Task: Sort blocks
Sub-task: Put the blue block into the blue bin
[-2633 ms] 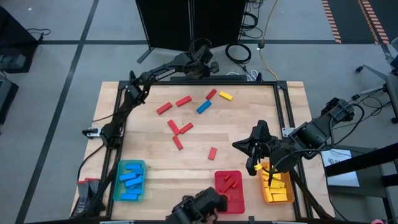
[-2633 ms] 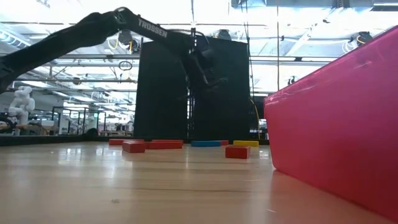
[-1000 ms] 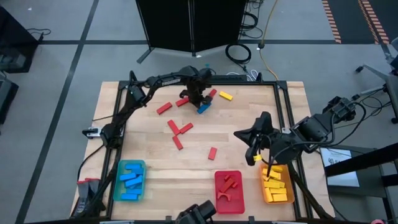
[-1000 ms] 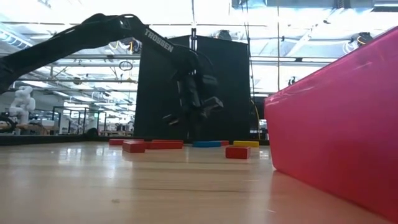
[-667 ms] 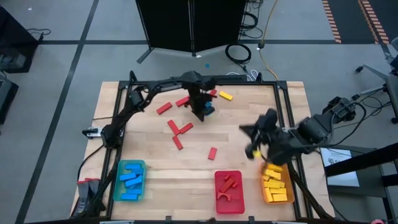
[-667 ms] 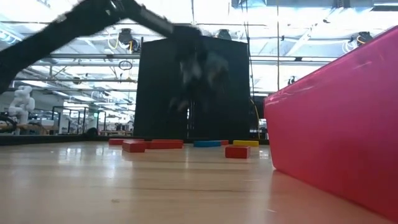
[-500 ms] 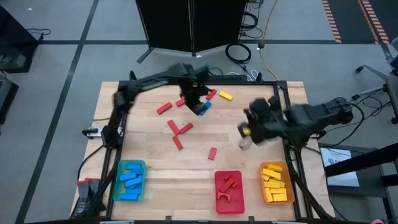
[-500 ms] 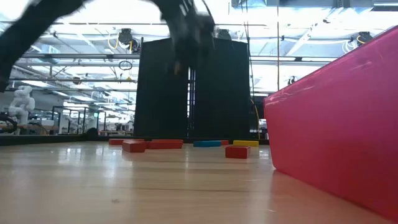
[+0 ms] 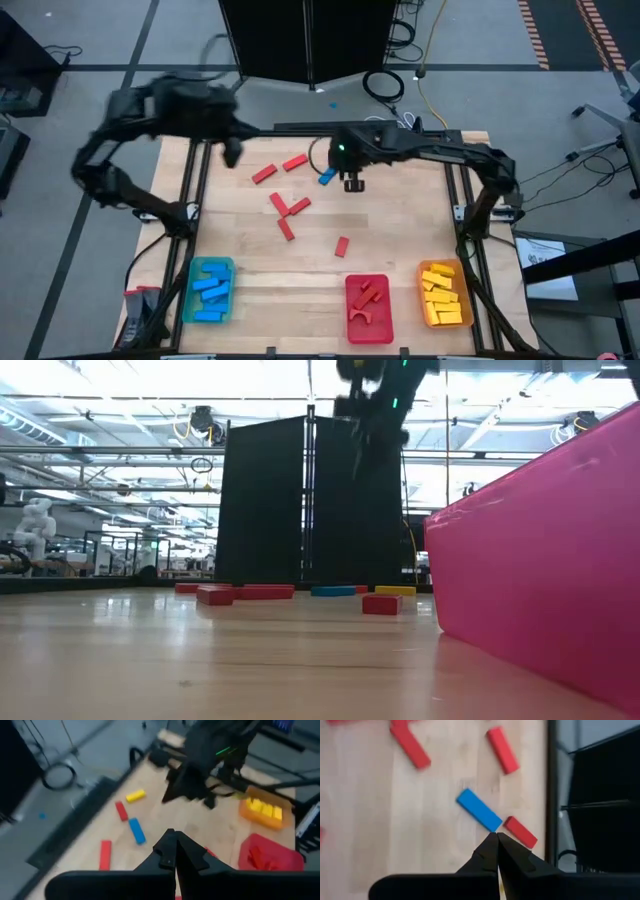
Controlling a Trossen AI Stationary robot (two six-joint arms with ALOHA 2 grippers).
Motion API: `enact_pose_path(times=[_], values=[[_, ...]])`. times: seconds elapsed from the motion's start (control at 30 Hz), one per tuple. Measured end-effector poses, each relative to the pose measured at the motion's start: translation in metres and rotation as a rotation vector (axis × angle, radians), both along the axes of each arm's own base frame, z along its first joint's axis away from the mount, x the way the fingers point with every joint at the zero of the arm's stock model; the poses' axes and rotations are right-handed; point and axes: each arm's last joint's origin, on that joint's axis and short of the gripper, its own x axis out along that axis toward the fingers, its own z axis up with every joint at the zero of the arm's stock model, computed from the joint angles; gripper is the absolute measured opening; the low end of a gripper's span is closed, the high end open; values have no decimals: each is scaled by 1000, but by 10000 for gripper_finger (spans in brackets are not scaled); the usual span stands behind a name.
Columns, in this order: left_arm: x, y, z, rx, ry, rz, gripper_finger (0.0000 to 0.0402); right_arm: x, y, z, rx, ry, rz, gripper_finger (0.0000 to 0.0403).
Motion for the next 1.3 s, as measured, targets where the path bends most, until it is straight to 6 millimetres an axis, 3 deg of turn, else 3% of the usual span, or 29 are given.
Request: enact_pose_path(times=[0.17, 0.33, 0.57, 0.7, 0.93, 1.3], values=[[-38, -13, 14, 74, -65, 49, 9, 15, -32, -45, 98, 97, 90, 28], [-61, -15, 19, 146, -71, 161, 17, 25, -53, -82, 108, 223, 109, 110], [-59, -12, 17, 185, -45, 226, 19, 48, -75, -81, -64, 297, 287, 253], [-52, -10, 15, 188, -23, 235, 20, 64, -81, -88, -58, 258, 308, 300], [-51, -9, 14, 191, -15, 242, 20, 69, -76, -122, 32, 367, 294, 295], [-51, -10, 14, 190, -7, 240, 20, 72, -76, -128, 77, 334, 270, 268]])
